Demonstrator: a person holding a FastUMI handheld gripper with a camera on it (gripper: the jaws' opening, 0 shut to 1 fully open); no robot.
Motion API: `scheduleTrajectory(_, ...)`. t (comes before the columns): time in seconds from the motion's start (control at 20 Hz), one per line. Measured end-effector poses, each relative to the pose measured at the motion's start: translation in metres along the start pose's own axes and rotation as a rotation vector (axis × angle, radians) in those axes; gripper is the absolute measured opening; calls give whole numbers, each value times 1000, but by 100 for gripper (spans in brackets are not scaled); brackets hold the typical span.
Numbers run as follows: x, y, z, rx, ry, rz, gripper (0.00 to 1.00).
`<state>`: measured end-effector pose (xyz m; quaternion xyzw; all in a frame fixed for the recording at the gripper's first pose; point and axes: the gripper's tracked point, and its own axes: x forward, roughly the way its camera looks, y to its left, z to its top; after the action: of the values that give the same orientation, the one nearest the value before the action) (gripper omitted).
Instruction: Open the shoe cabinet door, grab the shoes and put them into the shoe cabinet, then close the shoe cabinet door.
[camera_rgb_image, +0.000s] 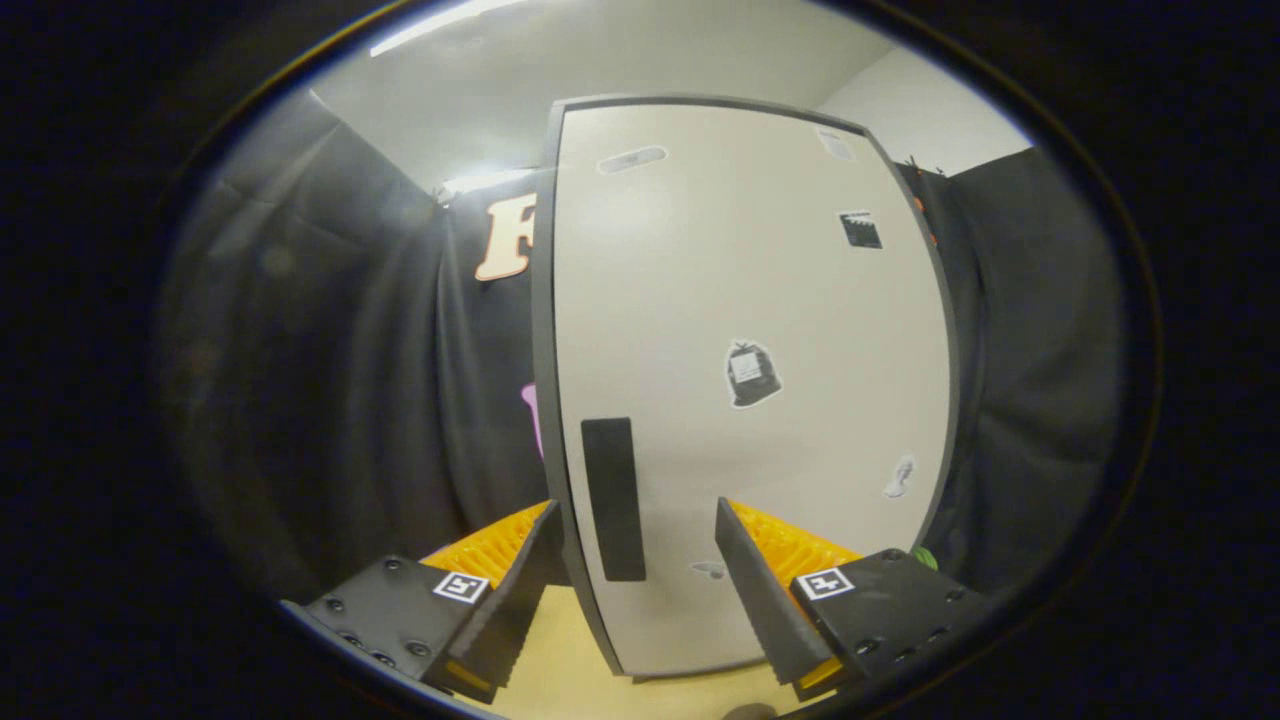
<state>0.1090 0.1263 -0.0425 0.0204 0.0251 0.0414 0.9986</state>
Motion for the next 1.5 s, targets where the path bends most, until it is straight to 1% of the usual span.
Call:
scheduleTrajectory(0.2, 29, 7, -15, 0, 22, -20, 95)
scheduleTrajectory(0.45, 45, 5, -16, 3, 4, -54, 78)
scheduleTrajectory(0.65, 48, 4, -13, -4, -8, -77, 59)
scheduleTrajectory(0.75, 49, 5, -13, -6, -9, -79, 49)
scheduleTrajectory(0.8, 48, 8, -14, -2, 1, -62, 44)
scheduleTrajectory(0.9, 50, 9, -14, -20, -10, -77, 34)
scheduleTrajectory(1.05, 48, 8, -13, -35, -6, -91, 27)
scheduleTrajectory(1.15, 50, 8, -14, -44, 3, -95, 18)
scheduleTrajectory(1.5, 36, 7, -14, -26, 16, -57, 18)
